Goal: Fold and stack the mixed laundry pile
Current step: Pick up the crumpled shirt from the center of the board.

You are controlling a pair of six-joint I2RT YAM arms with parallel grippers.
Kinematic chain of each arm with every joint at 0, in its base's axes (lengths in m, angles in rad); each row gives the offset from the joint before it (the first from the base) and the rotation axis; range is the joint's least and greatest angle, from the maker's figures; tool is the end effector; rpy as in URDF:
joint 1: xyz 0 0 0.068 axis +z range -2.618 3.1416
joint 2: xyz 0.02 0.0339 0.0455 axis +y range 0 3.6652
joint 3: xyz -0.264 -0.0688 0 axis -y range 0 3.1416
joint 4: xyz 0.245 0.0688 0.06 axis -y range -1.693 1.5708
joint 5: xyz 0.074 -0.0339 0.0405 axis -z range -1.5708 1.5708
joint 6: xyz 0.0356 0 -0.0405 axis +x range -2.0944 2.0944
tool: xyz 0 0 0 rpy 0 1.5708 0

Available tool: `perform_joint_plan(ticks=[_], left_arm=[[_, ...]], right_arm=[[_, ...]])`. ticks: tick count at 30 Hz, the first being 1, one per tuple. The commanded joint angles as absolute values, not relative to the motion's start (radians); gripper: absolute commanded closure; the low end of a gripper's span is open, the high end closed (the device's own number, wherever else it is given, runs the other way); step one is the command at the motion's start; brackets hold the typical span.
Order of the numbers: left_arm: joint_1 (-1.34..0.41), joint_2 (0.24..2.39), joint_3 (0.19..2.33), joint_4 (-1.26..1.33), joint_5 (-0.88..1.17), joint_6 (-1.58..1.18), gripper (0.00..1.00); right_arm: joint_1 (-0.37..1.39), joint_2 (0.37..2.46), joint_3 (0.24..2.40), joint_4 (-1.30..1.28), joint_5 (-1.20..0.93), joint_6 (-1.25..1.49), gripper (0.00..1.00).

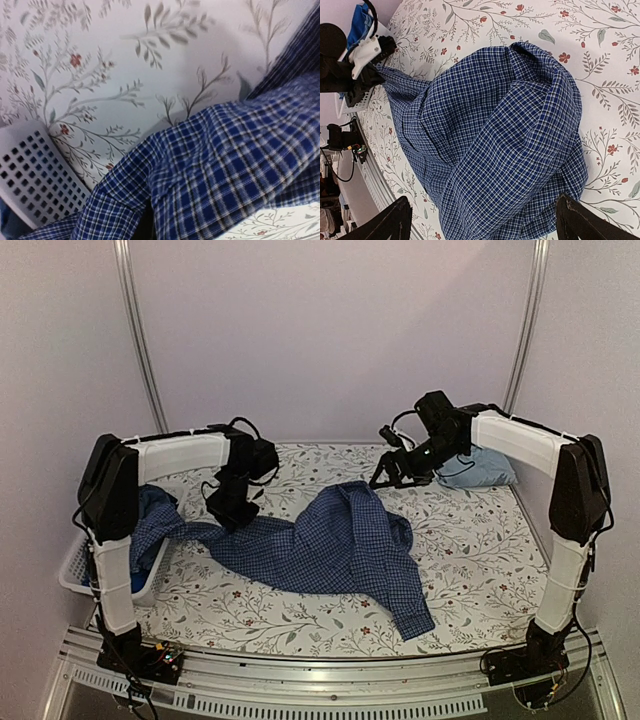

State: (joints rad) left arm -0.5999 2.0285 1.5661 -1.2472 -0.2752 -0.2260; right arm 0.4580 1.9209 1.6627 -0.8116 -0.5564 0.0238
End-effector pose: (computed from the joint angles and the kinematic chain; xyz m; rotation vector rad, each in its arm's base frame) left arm 0.3090 -0.1996 0.1875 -0.6033 -3.0293 -0.4779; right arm 0.3620 0.1994 0.2655 -0.7598 2.5458 0.8967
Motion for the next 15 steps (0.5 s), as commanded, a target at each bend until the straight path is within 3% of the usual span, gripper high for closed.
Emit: perform_joint_plan(ticks=[1,8,15], left_arm=[[-0.593,1.924,1.812,-1.214,-0.241,-0.201,1.00],[-0.763,1.923,2.286,-1.097,-0.073,-0.132,1.00],[-0.945,1.928,2.343,-0.936,-0.101,-0.018,1.00]], right_arm=[[0.454,1.937,1.695,-0.818,-0.541,0.012,0.01],[0.398,1.936,1.709,-0.791,-0.599,0.057,0.01],[0.344,1.924,1.707,-0.792,-0.616,0.063,0.01]])
